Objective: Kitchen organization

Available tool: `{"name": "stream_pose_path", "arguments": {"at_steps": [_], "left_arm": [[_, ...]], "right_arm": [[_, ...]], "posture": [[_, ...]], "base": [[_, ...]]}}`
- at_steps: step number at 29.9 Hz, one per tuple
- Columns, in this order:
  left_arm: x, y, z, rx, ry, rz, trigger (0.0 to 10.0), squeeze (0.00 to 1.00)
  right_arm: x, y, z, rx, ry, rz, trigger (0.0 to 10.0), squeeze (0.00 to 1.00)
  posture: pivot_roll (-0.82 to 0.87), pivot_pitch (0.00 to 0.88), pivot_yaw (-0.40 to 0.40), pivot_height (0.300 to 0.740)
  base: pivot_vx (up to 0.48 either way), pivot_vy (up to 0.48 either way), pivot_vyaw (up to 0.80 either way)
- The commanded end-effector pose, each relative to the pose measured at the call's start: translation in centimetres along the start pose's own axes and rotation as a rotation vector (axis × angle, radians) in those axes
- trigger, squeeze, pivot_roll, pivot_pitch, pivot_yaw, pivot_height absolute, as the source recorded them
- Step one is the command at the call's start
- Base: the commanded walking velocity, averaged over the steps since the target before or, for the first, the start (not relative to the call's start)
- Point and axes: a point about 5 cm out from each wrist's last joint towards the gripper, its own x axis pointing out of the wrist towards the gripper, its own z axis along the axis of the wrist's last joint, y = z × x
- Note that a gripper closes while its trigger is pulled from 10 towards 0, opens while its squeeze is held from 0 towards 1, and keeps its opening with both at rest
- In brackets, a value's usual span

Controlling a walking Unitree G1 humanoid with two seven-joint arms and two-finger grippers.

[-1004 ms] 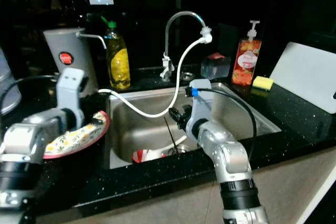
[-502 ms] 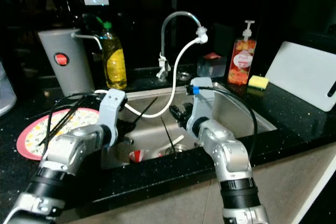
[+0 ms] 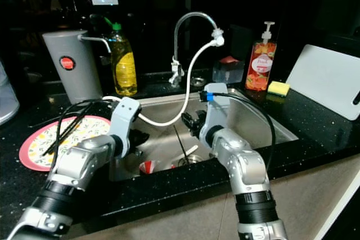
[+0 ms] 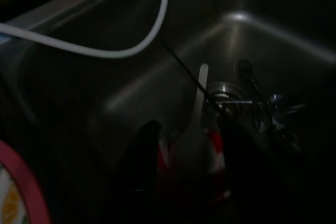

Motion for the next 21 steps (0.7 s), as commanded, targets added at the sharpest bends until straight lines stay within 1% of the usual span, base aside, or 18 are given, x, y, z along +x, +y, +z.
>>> {"name": "stream_pose_path", "arguments": {"at_steps": [1,4,5,6,9,10,11,13,14,17,18,20,21], "left_arm": [[-0.1,0.1,0.4,-0.008,-0.031,0.004,10.0,1.00],[-0.2,0.1,0.6,-0.013,-0.038,0.002,10.0,1.00],[-0.3,0.2,0.8,-0.008,-0.044,0.006,10.0,0.35],[-0.4,0.5,1.1,-0.012,-0.055,0.014,10.0,0.00],[-0.9,1.1,2.1,-0.009,-0.094,0.050,10.0,0.00],[-0.9,1.1,2.1,-0.009,-0.094,0.050,10.0,0.00],[-1.5,1.9,2.7,-0.002,-0.117,0.099,10.0,0.00],[-2.1,2.8,3.1,0.007,-0.131,0.159,10.0,0.00],[-2.1,2.8,3.1,0.007,-0.131,0.159,10.0,0.00],[-3.1,4.3,3.5,0.008,-0.140,0.236,10.0,0.00],[-3.7,5.0,3.5,0.008,-0.137,0.271,10.0,0.00],[-3.9,5.2,3.4,0.006,-0.134,0.282,10.0,0.00],[-4.2,5.6,3.4,0.008,-0.130,0.303,10.0,0.00]], "right_arm": [[-0.1,0.0,0.3,0.012,-0.018,0.001,10.0,0.00],[-0.1,0.0,0.3,0.012,-0.018,0.001,10.0,0.00],[-0.1,0.0,0.3,0.013,-0.019,0.001,10.0,0.00],[-0.1,0.0,0.3,0.013,-0.019,0.001,10.0,0.00],[-0.1,0.0,0.3,0.015,-0.020,0.000,10.0,0.00],[-0.1,0.0,0.3,0.015,-0.020,0.000,10.0,0.00],[-0.1,0.0,0.3,0.016,-0.022,-0.001,10.0,0.00],[-0.1,0.0,0.3,0.019,-0.025,-0.003,10.0,0.00],[-0.1,0.0,0.3,0.019,-0.025,-0.003,10.0,0.00],[-0.2,0.0,0.3,0.023,-0.030,-0.005,10.0,0.00],[-0.2,0.0,0.3,0.025,-0.032,-0.006,10.0,0.00],[-0.2,0.0,0.3,0.026,-0.033,-0.006,10.0,0.00],[-0.2,0.0,0.3,0.027,-0.033,-0.006,10.0,0.00]], "posture": [[-0.07,0.000,-0.012,0.740],[-0.07,0.000,-0.012,0.740],[-0.07,0.000,-0.011,0.740],[-0.07,0.000,-0.011,0.740],[-0.08,0.000,-0.010,0.740],[-0.08,0.000,-0.010,0.740],[-0.07,0.000,-0.008,0.740],[-0.07,0.000,-0.008,0.740],[-0.07,0.000,-0.008,0.740],[-0.07,0.002,-0.005,0.740],[-0.07,0.002,-0.005,0.740],[-0.07,0.002,-0.005,0.740],[-0.06,0.003,-0.006,0.740]], "base": [[0.000,0.000,0.00],[0.000,0.000,0.00],[0.000,0.000,0.00],[0.000,0.000,0.00],[0.000,0.000,0.00],[0.000,0.000,0.00],[0.000,0.000,0.00],[0.000,0.000,0.00],[0.000,0.000,0.00],[0.000,0.000,0.00],[0.000,0.000,0.00],[0.000,0.000,0.00],[0.000,0.000,0.00]]}}
